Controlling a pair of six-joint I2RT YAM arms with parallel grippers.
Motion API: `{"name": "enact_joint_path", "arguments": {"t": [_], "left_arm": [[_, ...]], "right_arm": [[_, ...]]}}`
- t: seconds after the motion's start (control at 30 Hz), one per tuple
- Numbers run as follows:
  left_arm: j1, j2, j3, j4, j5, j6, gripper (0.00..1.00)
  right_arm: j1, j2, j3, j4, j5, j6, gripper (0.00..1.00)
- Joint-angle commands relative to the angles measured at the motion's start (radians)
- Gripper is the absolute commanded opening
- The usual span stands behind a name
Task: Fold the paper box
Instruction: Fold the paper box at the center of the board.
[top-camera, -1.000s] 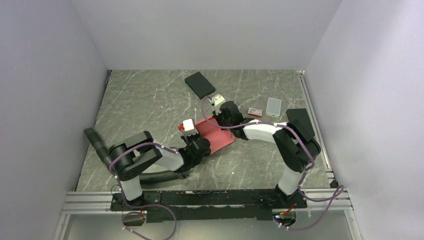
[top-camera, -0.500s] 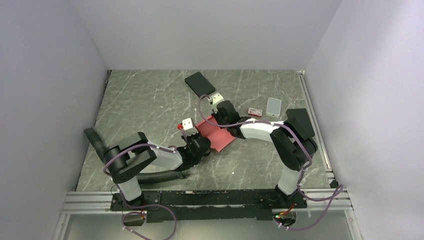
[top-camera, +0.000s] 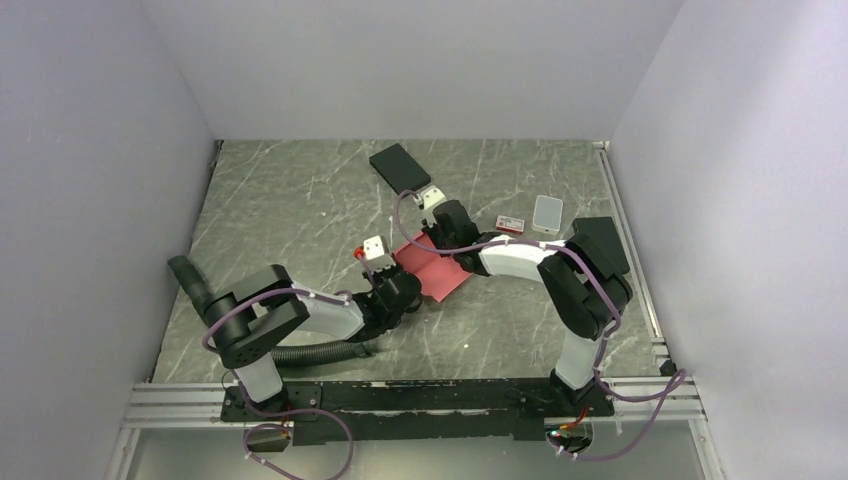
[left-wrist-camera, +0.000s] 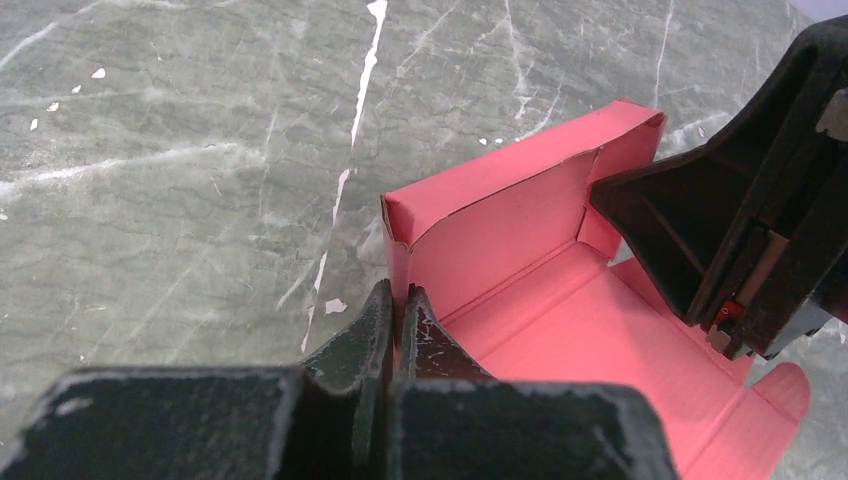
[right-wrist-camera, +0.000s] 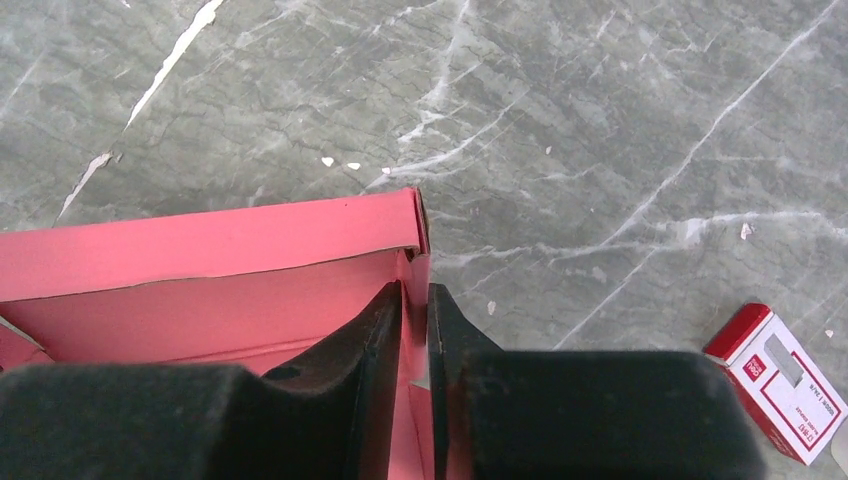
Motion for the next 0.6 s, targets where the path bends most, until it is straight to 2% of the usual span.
{"name": "enact_joint_path", "arguments": {"t": [0.0, 0.17, 0.2, 0.23, 0.27, 0.57], "left_arm": [[-0.01, -0.015, 0.006, -0.065, 0.078, -0.042, 0.0], [-0.008, -0.017, 0.01, -0.082, 0.079, -0.059, 0.0], [-0.008, -0.017, 0.013, -0.088, 0.079, -0.063, 0.0], [-0.008, -0.015, 0.016, -0.093, 0.08, -0.066, 0.0], [-0.008, -0.015, 0.018, -0.097, 0.083, -0.069, 0.0], [-0.006, -0.028, 0.019, -0.119, 0.081, -0.081, 0.0]], "right_arm": [[0.008, -0.03, 0.014, 0.004, -0.045, -0.012, 0.2], [0.009, -0.02, 0.015, 0.009, -0.015, -0.015, 0.19], [0.011, -0.015, 0.015, 0.01, 0.001, -0.016, 0.13], [0.015, -0.01, 0.017, 0.01, 0.025, -0.021, 0.04], [0.019, -0.004, 0.02, 0.011, 0.048, -0.029, 0.0], [0.09, 0.046, 0.041, 0.027, 0.218, -0.139, 0.0]]}}
